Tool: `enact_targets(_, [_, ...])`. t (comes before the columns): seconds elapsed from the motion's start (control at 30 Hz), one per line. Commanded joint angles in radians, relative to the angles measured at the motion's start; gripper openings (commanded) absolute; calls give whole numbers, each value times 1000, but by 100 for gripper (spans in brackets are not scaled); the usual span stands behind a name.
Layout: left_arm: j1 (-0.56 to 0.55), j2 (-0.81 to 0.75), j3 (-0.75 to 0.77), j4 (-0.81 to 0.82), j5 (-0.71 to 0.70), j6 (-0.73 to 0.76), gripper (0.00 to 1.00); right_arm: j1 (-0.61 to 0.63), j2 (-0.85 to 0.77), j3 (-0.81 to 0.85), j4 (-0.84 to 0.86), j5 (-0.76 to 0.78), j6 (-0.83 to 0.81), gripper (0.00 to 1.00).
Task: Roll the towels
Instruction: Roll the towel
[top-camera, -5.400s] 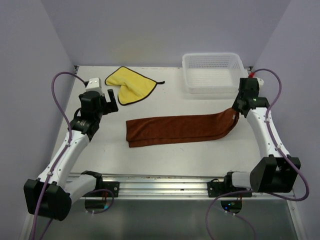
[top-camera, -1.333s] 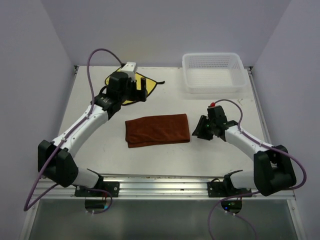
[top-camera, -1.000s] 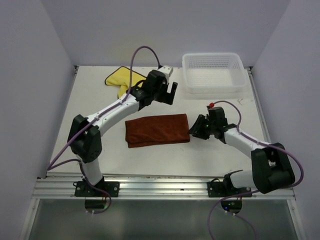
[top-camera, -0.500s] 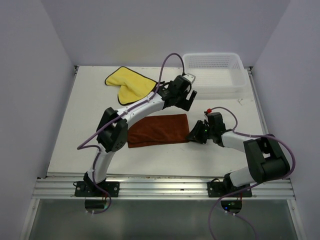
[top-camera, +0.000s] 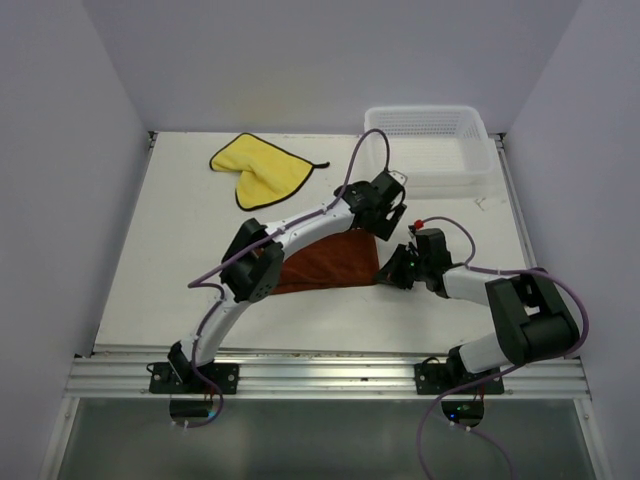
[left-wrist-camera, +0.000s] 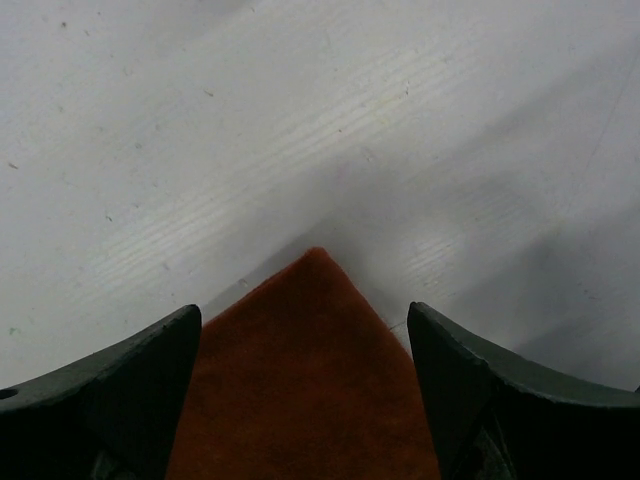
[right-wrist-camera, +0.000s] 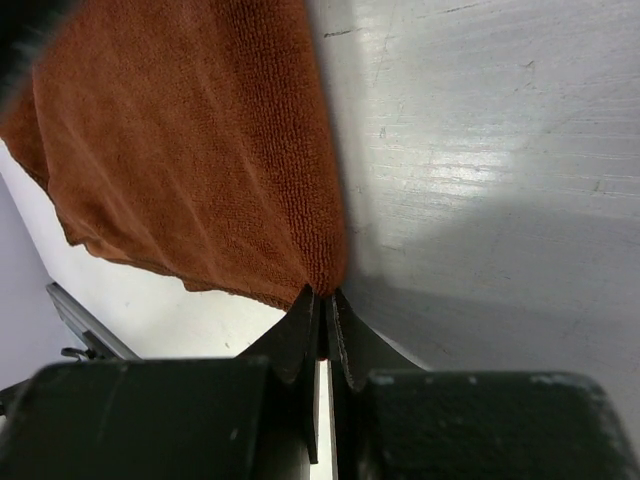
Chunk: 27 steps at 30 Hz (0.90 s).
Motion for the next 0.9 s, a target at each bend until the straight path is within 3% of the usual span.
enact_targets(0.0, [-16,13,54,-25,-24,-74,87,2,27,-39,-49,64,-31,0])
enact_targets(0.33, [-24,42,52,-19,-71,-208,69,2,37,-46,-33,60,-30,0])
enact_targets(0.47, [-24,72,77,-28,-64,-247,67,2,37,-48,-32,57,-25,0])
enact_targets(0.7, [-18,102,77,-16,-50,-286,55,1,37,-56,-40,58,-25,0])
enact_targets(0.87, [-10,116,83,-2,-42,-306,54,2,24,-56,-50,72,-34,0])
